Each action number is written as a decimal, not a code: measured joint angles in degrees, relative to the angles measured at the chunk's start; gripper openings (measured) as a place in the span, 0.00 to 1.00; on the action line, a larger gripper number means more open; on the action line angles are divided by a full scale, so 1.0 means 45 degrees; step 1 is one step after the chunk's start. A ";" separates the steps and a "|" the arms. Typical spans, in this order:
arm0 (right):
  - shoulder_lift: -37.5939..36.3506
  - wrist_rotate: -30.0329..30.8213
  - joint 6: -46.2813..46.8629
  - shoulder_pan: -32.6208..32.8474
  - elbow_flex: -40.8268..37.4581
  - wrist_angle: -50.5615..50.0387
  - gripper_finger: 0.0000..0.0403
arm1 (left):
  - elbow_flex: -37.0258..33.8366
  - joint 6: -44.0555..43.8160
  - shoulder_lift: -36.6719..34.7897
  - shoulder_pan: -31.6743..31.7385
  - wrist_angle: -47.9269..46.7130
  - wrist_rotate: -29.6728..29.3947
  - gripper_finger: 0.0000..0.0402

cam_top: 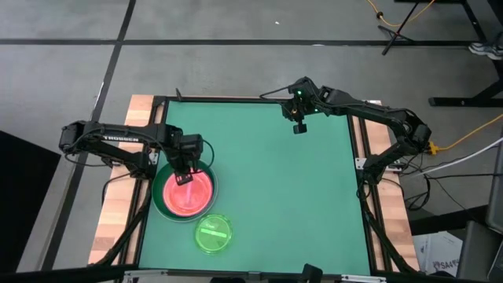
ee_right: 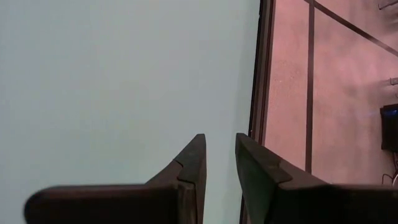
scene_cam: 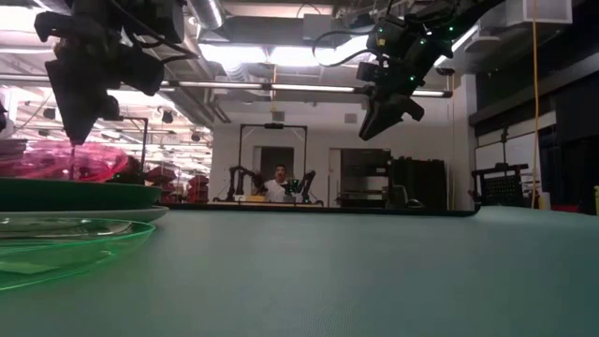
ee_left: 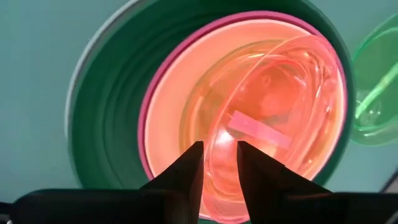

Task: Stack plastic plates
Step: Stack the light pink plate on top of the light green plate, then stack the light green plate on top of the light pink plate

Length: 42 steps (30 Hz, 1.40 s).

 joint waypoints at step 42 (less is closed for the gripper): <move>0.0034 -0.2414 0.1287 0.2450 0.0000 0.0010 0.19 | 0.0000 -0.0080 0.0000 -0.0004 0.5102 -0.0303 0.22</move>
